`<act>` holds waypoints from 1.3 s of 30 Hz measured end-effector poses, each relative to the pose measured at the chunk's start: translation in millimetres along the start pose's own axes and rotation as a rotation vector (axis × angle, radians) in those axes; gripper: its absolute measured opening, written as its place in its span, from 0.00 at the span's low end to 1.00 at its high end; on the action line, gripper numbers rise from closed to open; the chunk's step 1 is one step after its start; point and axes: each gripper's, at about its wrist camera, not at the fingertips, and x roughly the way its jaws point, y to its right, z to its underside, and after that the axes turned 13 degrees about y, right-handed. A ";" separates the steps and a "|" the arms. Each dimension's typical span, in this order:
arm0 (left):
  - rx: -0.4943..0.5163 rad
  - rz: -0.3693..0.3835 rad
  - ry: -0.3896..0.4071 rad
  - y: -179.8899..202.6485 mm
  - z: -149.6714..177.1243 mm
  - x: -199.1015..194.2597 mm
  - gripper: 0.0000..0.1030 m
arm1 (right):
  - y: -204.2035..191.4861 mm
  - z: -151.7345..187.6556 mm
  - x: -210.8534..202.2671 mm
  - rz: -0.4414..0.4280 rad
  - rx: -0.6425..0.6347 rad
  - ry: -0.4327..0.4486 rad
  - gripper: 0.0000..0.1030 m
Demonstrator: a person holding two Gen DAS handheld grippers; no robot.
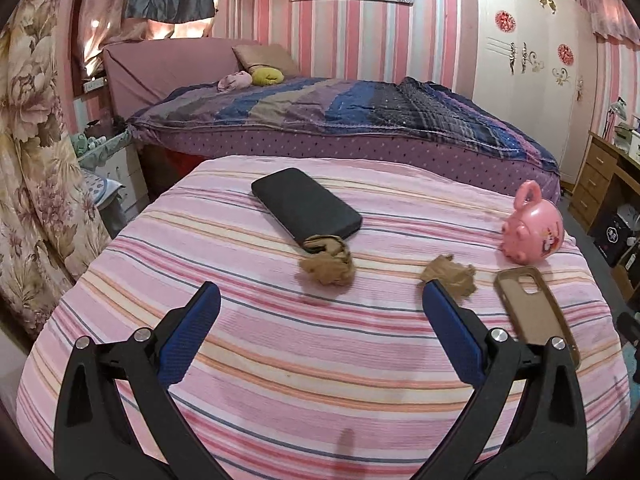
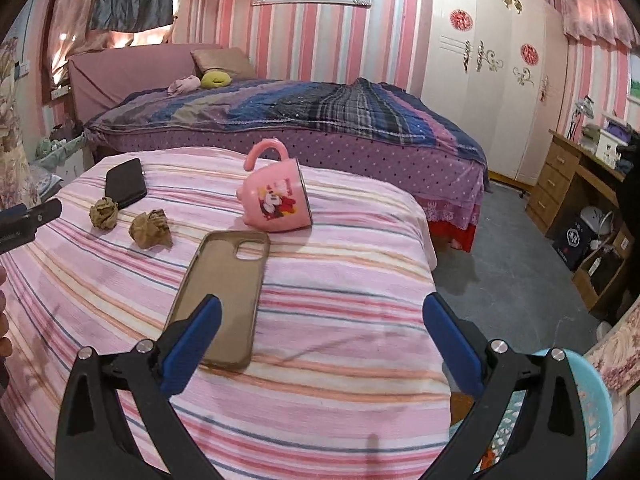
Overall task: Collect trash
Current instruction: 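Move both open tools back over the bed toward the crumpled paper balls, then close the left tool on a crumpled brown paper ball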
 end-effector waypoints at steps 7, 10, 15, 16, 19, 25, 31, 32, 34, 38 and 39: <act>-0.039 0.000 -0.033 -29.4 -0.5 15.1 0.95 | -21.0 -14.5 21.5 -0.058 0.017 0.010 0.95; -0.037 -0.016 -0.044 -37.9 -1.4 22.6 0.95 | -41.4 -24.7 34.2 -0.047 -0.013 0.020 0.95; -0.091 0.029 -0.094 -51.3 1.9 43.7 0.95 | -53.1 -24.5 48.7 -0.008 0.018 0.021 0.95; -0.098 0.032 -0.109 -51.0 2.3 50.1 0.95 | -55.1 -24.5 50.3 -0.002 0.020 0.017 0.95; -0.089 0.029 -0.125 -44.5 2.4 60.0 0.95 | -59.4 -16.1 63.8 -0.022 0.029 -0.032 0.95; -0.028 0.027 -0.137 -27.1 3.0 78.8 0.95 | -67.0 -13.4 78.2 -0.033 -0.010 -0.069 0.95; -0.007 0.014 -0.160 -20.1 2.4 99.5 0.95 | -57.4 -14.4 92.6 -0.036 0.052 -0.049 0.96; -0.012 0.017 -0.162 -20.4 1.9 101.5 0.95 | -59.2 -14.1 98.0 -0.033 0.046 -0.064 0.96; -0.021 0.028 -0.168 -19.6 2.0 106.1 0.95 | -59.6 -15.8 101.3 -0.036 0.042 -0.079 0.96; 0.006 0.068 -0.232 -11.7 7.2 120.2 0.78 | -65.8 -21.2 104.8 -0.046 0.030 -0.078 0.96; 0.003 0.095 -0.246 -10.8 8.4 122.1 0.68 | -67.1 -20.7 104.7 -0.042 0.025 -0.068 0.96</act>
